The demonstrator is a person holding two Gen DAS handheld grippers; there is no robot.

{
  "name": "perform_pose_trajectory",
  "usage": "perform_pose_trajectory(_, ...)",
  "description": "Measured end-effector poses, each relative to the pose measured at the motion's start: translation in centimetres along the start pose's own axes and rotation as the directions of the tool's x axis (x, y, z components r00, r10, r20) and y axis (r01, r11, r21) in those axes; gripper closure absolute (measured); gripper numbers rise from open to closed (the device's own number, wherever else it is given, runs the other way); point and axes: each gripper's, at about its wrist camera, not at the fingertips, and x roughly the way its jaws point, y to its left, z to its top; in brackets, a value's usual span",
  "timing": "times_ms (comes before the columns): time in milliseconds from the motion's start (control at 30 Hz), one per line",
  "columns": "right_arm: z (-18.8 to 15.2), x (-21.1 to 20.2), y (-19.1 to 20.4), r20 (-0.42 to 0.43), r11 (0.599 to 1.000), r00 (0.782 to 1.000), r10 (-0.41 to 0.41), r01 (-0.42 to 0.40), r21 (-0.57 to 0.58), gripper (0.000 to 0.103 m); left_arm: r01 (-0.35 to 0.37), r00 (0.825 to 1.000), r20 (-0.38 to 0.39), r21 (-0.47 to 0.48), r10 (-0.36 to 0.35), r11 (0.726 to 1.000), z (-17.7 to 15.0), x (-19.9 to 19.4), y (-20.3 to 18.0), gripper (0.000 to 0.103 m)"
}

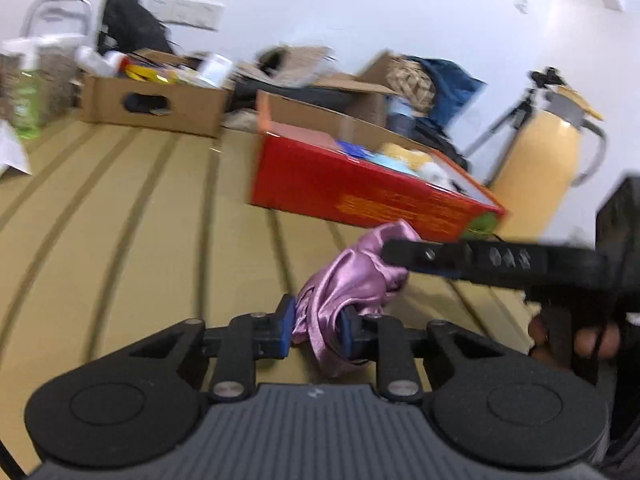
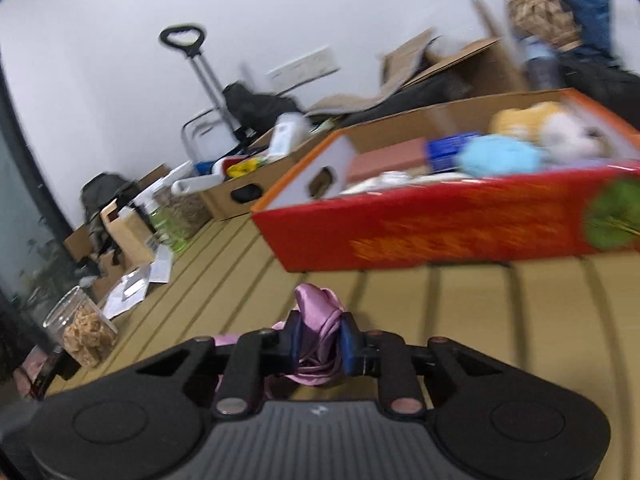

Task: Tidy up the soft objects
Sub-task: 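Grasp the pink satin cloth with the left gripper while the right gripper grasps it too, then carry the pink satin cloth with both grippers into the box and release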

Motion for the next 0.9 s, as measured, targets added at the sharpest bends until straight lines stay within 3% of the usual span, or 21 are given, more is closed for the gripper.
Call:
perform_pose_trajectory(267, -5.9, -8.0, -1.7, 0.099, 0.993, 0.990, -0.103, 0.097, 0.064, 0.085, 0.065, 0.998, -0.030, 0.071, -0.063, 0.995, -1.2, 0.5, -3.3, 0.080)
perform_pose_trajectory(367, -6.5, -9.1, -2.4, 0.110, 0.991, 0.988, -0.112, 0.103, 0.084, 0.086, 0.082, 0.996, -0.041, 0.075, -0.079, 0.994, -1.5, 0.8, -3.9, 0.080)
perform_pose_trajectory(533, -5.8, -10.3, -3.1, 0.120, 0.989, 0.988, -0.099, 0.084, 0.125, 0.088, 0.123, 0.992, -0.009, 0.067, -0.122, 0.990, -0.7, -0.3, -4.9, 0.089)
perform_pose_trajectory(733, 1.5, -9.5, -2.9, 0.201, 0.997, 0.978, -0.045, 0.031, 0.076, 0.088, 0.149, 0.985, 0.080, 0.029, -0.150, 0.988, 6.8, 1.1, -4.4, 0.089)
perform_pose_trajectory(900, 10.7, -3.6, -4.2, 0.195, 0.996, 0.978, -0.080, 0.072, 0.044, 0.088, 0.090, 0.992, 0.080, 0.048, -0.093, 0.995, 15.1, 7.4, -3.4, 0.089)
